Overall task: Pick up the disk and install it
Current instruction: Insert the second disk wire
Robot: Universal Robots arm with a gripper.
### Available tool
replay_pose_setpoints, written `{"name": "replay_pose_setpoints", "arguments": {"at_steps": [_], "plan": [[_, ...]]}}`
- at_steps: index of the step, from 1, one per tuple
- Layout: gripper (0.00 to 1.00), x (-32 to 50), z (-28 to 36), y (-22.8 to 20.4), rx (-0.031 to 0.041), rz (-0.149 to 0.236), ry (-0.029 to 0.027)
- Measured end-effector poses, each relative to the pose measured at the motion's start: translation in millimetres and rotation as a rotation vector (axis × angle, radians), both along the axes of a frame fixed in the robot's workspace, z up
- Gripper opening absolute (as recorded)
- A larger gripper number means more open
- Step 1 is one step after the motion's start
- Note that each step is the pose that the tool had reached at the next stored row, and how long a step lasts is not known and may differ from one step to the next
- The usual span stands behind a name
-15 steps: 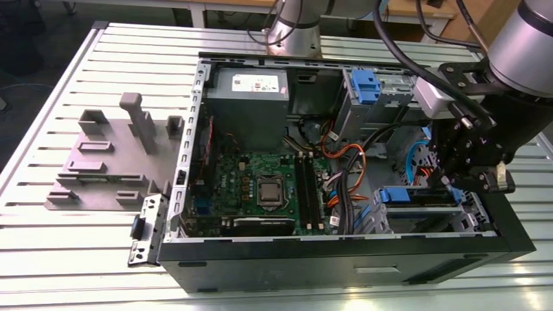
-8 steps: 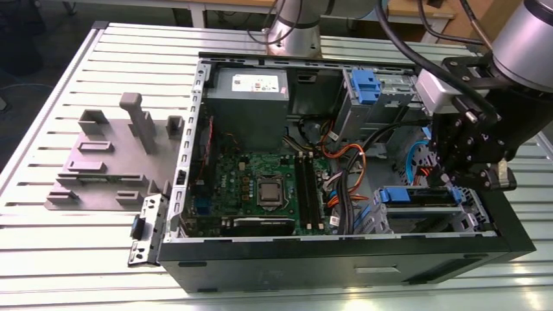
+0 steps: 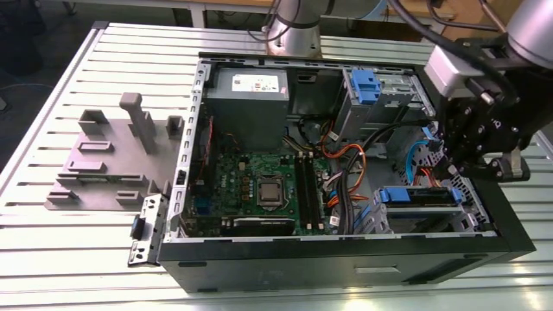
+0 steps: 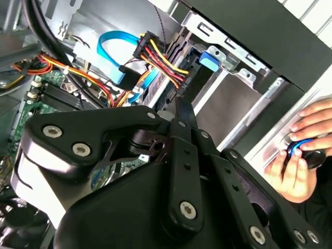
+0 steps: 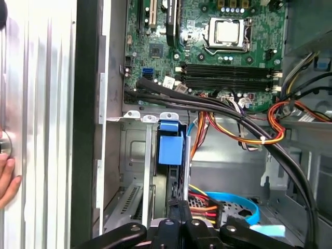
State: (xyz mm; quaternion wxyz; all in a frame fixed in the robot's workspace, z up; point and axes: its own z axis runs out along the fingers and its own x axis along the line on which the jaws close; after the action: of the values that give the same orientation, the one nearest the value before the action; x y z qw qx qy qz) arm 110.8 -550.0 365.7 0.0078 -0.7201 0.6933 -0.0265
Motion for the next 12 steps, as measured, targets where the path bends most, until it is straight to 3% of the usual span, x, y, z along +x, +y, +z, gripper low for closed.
{"name": "replay_pose_setpoints", "arguments": {"at_steps": [4, 7, 9, 10, 12], "plan": [[0.11, 0.1, 7.6, 3.0, 0.0001, 0.000, 0.0001], [0.11, 0.0, 10.0, 8.6, -0.0002, 0.000, 0.0001], [0.11, 0.0, 10.1, 14.1, -0.0002, 0.000, 0.0002], [0.11, 0.0, 10.1, 20.2, 0.0000, 0.000, 0.0004], [0.11, 0.0, 10.3, 26.8, -0.0001, 0.000, 0.0005]]}}
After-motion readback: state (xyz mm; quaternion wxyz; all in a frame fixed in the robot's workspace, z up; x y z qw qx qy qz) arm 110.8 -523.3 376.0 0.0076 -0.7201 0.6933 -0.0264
